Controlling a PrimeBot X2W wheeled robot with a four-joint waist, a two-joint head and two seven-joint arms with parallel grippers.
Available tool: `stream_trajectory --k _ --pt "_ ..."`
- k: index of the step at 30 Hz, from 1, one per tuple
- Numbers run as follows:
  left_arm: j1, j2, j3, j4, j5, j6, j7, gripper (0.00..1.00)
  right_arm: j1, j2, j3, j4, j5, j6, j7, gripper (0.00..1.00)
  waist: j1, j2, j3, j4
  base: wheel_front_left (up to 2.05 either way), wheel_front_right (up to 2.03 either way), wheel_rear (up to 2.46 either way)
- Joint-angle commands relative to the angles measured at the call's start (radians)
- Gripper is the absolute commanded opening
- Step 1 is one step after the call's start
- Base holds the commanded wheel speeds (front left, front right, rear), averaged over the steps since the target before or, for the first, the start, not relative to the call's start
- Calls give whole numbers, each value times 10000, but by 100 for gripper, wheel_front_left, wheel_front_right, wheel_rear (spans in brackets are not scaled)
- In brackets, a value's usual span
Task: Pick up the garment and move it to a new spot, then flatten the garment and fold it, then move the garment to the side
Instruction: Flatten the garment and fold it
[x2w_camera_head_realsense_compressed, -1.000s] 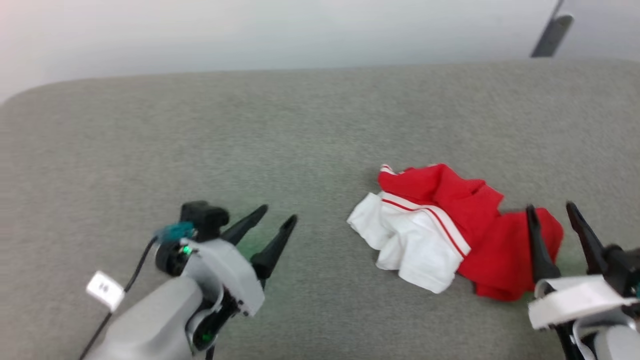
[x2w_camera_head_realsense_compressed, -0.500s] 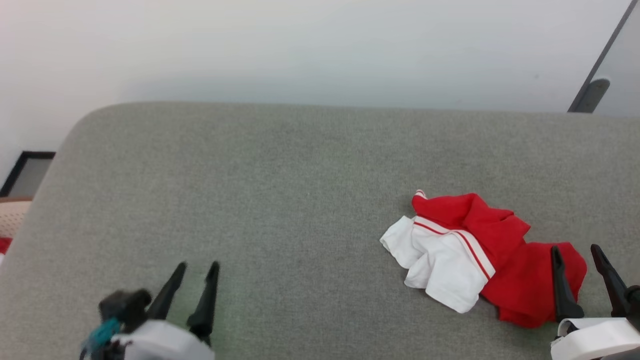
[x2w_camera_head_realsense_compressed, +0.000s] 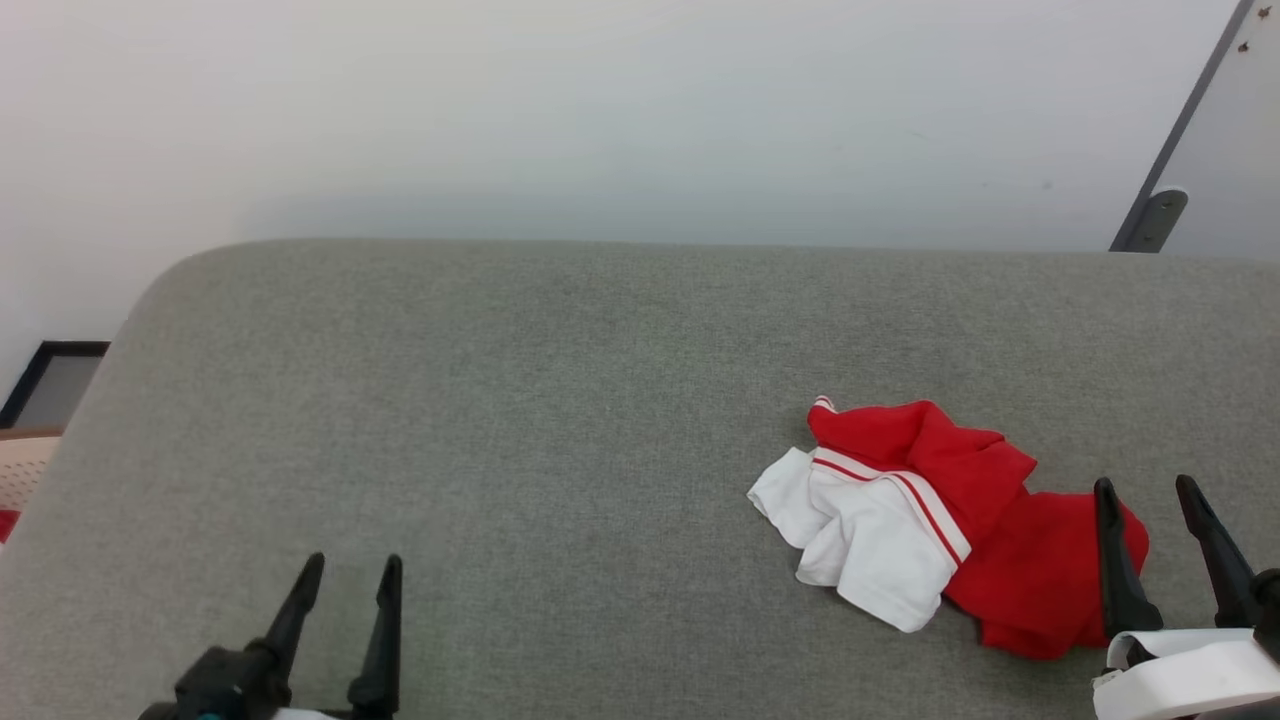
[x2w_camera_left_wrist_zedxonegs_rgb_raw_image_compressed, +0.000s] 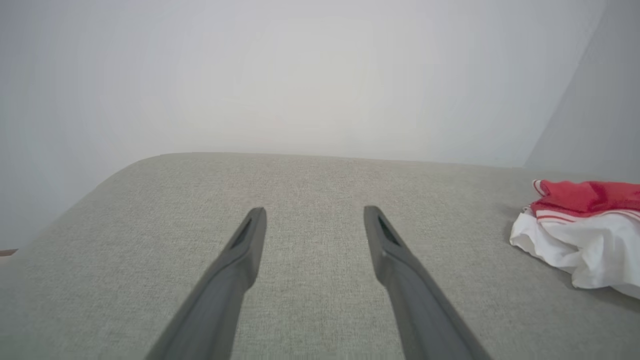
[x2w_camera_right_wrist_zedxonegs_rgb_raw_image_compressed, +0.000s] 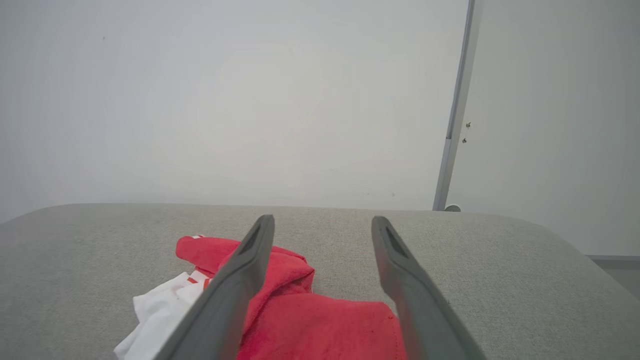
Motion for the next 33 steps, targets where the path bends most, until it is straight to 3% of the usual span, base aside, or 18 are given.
stream_trajectory --k 1,11,16,19,24,28,33 --pt "180 -99 108 27 225 -23 -1 100 108 30 58 -43 70 -14 -6 100 -1 0 46 -66 0 0 0" --pt "261 -239 138 -109 295 -26 -1 100 -4 -140 339 -29 58 -14 -6 100 -1 0 162 -117 0 0 0" --pt "123 -403 287 -226 288 -27 -1 100 -507 -825 1423 12 -108 -14 97 100 -1 0 436 -113 0 0 0" --pt "-4 -554 280 -234 317 -28 -1 100 -936 -1684 2788 -183 127 -14 769 100 -1 0 686 -18 0 0 0" --pt "-215 -847 95 -95 233 -28 -1 100 -1797 -3929 5990 -1116 1306 -14 3028 100 -1 0 1076 294 0 0 0" --pt "-499 -1067 -122 -32 164 -29 -1 100 -2634 -5610 7723 -2088 2257 -14 4821 100 -1 0 1584 617 0 0 0" --pt "-901 -1258 -386 111 11 -29 -1 100 -3819 -6946 9278 -2940 2598 -14 6279 100 -1 0 2207 1039 0 0 0"
